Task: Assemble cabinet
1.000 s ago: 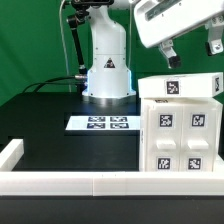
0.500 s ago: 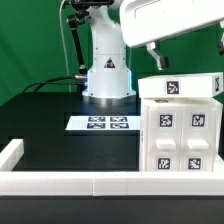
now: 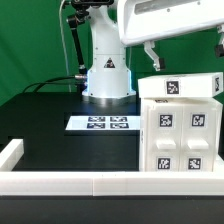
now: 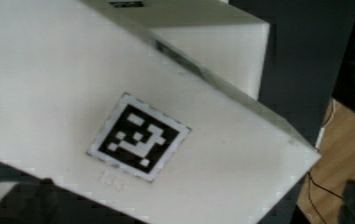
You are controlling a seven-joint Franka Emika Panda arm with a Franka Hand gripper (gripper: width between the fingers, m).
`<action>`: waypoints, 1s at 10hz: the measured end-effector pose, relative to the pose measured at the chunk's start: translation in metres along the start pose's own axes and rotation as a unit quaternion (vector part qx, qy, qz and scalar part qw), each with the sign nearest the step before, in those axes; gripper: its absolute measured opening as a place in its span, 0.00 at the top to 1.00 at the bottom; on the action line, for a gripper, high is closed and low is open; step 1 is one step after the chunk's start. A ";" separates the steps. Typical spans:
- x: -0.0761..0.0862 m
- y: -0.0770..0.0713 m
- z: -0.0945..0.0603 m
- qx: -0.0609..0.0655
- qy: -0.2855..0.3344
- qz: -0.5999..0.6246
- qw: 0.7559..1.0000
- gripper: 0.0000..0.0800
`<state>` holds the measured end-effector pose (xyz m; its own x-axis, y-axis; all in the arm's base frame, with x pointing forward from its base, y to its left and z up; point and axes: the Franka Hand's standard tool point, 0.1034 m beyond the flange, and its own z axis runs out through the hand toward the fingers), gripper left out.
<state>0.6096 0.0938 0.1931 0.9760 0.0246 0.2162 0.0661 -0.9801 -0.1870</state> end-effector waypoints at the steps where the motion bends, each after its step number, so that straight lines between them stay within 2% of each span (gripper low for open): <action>1: 0.000 0.001 0.000 -0.001 0.000 -0.042 0.999 0.00; 3: -0.002 0.001 0.004 -0.002 -0.004 -0.139 0.990 0.00; 6: -0.005 0.001 0.010 -0.012 -0.015 -0.234 0.972 0.00; 8: -0.007 0.006 0.015 -0.015 -0.023 -0.313 0.949 0.00; 10: -0.011 0.008 0.026 -0.014 -0.029 -0.315 0.948 0.00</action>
Offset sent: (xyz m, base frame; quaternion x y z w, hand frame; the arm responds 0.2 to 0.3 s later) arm 0.0013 0.0112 -0.0102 0.0101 -0.0312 -0.2880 0.9571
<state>0.6045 0.0907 0.1641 0.7541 0.6178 0.2228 0.6359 -0.7716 -0.0129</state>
